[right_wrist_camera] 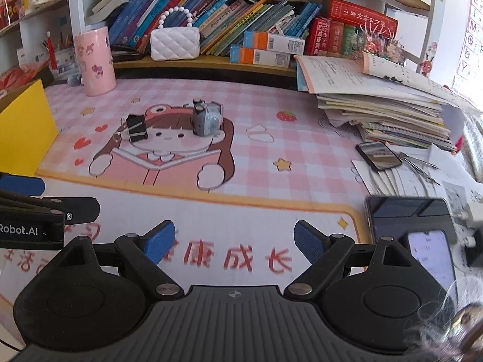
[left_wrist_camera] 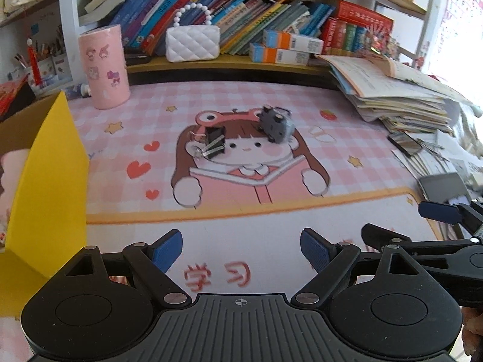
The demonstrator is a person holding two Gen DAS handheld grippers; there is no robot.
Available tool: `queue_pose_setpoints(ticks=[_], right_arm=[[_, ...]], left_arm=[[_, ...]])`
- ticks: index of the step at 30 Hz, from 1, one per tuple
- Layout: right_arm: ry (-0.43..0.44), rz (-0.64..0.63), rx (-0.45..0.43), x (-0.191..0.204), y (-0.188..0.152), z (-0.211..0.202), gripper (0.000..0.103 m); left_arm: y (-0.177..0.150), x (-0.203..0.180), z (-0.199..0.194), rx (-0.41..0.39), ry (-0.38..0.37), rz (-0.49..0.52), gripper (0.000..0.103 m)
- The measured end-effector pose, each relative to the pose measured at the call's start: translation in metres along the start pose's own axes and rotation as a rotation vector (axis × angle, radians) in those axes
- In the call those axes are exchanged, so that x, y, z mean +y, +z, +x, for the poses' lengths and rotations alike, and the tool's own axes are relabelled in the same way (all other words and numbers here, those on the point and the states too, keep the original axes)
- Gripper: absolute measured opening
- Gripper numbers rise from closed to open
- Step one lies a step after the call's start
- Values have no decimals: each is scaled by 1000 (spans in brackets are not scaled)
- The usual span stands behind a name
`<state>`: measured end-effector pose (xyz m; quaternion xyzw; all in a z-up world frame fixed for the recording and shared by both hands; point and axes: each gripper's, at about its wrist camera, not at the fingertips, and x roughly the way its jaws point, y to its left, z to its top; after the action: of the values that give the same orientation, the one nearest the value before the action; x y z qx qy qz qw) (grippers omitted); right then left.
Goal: Organize objects
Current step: 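Move the left gripper toward the black binder clip on the mat, then grasp the black binder clip with the left gripper while the right grasps the grey toy truck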
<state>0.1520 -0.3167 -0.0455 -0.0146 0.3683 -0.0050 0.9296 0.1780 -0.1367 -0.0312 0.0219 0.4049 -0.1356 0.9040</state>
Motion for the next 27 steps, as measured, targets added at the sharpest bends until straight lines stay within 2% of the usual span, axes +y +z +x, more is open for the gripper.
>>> queue_pose_setpoints(ticks=[8, 11, 13, 16, 18, 23, 27], right_arm=[[31, 26, -34, -13, 27, 29, 83], [47, 32, -53, -17, 38, 40, 79], [58, 35, -63, -19, 46, 49, 73], [61, 45, -73, -21, 55, 59, 71], [64, 49, -78, -22, 60, 64, 71], [73, 48, -81, -24, 65, 71, 71], [88, 55, -78, -24, 64, 72, 71]], left_arm=[[28, 6, 24, -26, 68, -38, 86], [41, 10, 38, -36, 93, -66, 85], [49, 11, 48, -48, 108, -79, 84], [61, 13, 66, -54, 129, -101, 80], [67, 14, 77, -52, 134, -118, 77], [77, 17, 107, -43, 162, -137, 59], [83, 18, 123, -41, 176, -150, 52]])
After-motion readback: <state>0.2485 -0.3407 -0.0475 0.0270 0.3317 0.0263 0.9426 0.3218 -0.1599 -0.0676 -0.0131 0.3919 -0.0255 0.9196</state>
